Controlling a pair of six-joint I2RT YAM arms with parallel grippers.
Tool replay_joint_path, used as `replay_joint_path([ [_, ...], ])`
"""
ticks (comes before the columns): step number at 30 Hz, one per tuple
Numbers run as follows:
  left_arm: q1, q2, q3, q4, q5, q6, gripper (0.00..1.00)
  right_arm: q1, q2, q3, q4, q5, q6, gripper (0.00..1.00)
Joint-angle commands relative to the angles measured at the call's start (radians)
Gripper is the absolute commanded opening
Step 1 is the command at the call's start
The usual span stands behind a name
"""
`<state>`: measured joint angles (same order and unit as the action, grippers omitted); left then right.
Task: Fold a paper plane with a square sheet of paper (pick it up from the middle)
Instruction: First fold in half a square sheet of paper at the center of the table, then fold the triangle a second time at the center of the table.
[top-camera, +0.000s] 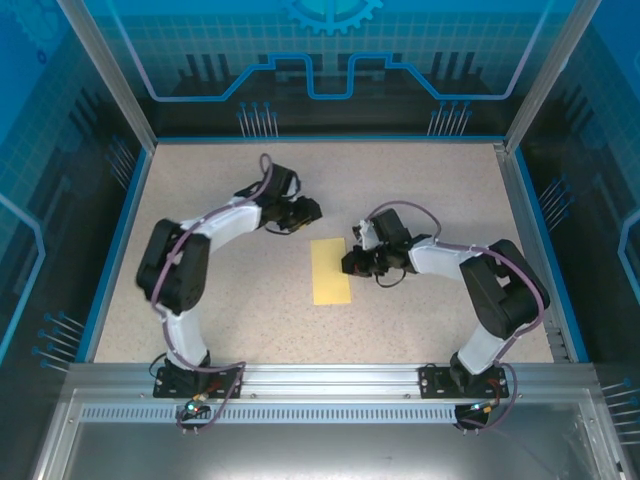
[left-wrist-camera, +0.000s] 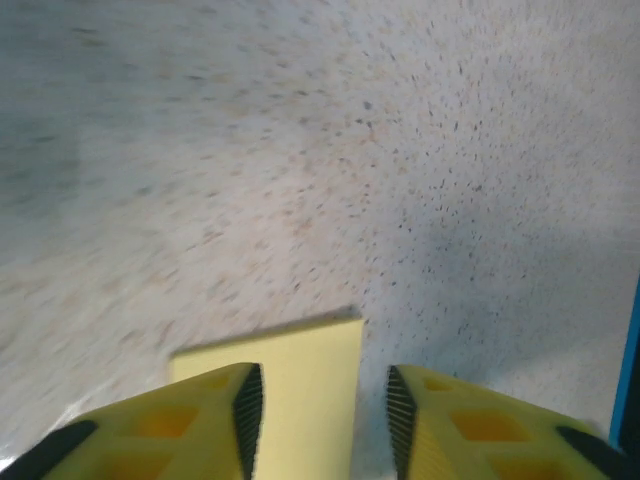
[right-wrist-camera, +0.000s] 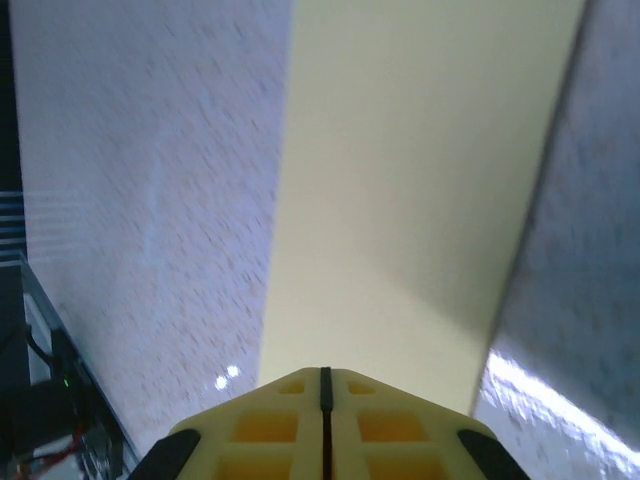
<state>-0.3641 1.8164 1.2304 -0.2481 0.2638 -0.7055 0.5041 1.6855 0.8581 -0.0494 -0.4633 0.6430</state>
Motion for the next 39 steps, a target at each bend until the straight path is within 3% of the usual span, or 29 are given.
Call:
replay_joint_path([
  [1,0.014,-0.119,-0.156,0.009,-0.004,-0.036,0.50,0.007,0.051,0.107,-0.077,0.083,-0.029,0.11],
  [4,0.014,-0.214,-0.290,0.053,0.048,-0.079,0.61,0.029,0.091,0.187,-0.151,0.185,-0.066,0.15],
  [7,0.013,-0.274,-0.408,0.120,0.114,-0.141,0.68,0.030,0.137,0.246,-0.177,0.209,-0.072,0.15],
  [13,-0.015,-0.310,-0.523,0.186,0.192,-0.208,0.72,-0.003,0.240,0.336,-0.177,0.199,-0.047,0.16],
  [29,-0.132,-0.267,-0.539,0.195,0.299,-0.282,0.77,-0.045,0.376,0.353,-0.202,0.192,0.024,0.22],
  [39,-0.161,-0.258,-0.524,0.104,0.271,-0.260,0.77,-0.058,0.353,0.336,-0.163,0.114,0.009,0.22],
])
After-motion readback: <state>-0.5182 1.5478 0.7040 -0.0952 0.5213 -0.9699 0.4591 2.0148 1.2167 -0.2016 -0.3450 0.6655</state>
